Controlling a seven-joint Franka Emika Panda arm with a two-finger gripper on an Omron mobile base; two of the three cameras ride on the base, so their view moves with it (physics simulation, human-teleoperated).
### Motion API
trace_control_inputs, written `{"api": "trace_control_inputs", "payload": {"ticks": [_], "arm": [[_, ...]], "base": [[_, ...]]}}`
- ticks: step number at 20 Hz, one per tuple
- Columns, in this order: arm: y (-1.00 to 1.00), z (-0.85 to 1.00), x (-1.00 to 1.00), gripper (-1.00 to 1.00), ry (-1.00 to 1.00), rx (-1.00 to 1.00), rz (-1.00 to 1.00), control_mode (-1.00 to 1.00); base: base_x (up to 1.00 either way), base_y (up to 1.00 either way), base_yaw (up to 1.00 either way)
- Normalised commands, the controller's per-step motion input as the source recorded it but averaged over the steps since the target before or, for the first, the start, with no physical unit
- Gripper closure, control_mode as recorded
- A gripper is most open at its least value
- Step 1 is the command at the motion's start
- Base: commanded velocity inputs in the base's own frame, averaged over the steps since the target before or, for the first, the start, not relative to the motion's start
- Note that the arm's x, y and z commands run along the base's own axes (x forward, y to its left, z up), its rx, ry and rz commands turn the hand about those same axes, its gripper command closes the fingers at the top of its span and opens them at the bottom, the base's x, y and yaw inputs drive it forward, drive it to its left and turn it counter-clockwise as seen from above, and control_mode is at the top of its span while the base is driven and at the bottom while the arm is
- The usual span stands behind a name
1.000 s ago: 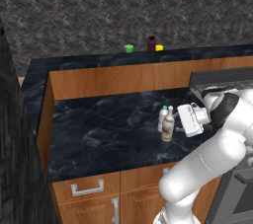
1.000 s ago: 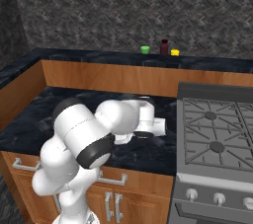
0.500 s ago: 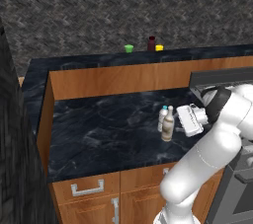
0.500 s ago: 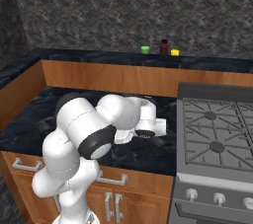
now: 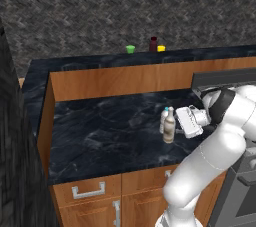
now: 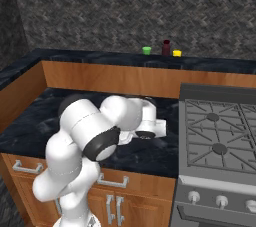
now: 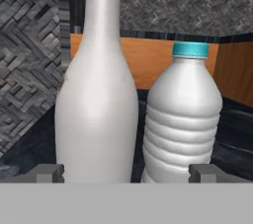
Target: Place the drinks on the dining counter in a tight cluster.
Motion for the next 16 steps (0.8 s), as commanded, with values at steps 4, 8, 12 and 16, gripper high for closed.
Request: {"api": "trace_control_inputs", "payload": {"ticks": [4,8,12,16], "arm": [[0.11,0.0,0.0,-1.0,0.0,0.0,0.0,-1.0],[0.05,0.0,-0.01,-1.0,0.0,0.0,0.0,-1.0],[0.0,0.0,-0.15,-1.0,0.0,0.0,0.0,-1.0],[0.0,0.0,-0.21,-1.0,0.0,0.01,0.0,-1.0]], "base": [[0.0,0.0,0.0],[0.0,0.0,0.0],[0.0,0.0,0.0],[0.0,0.0,0.0]]}}
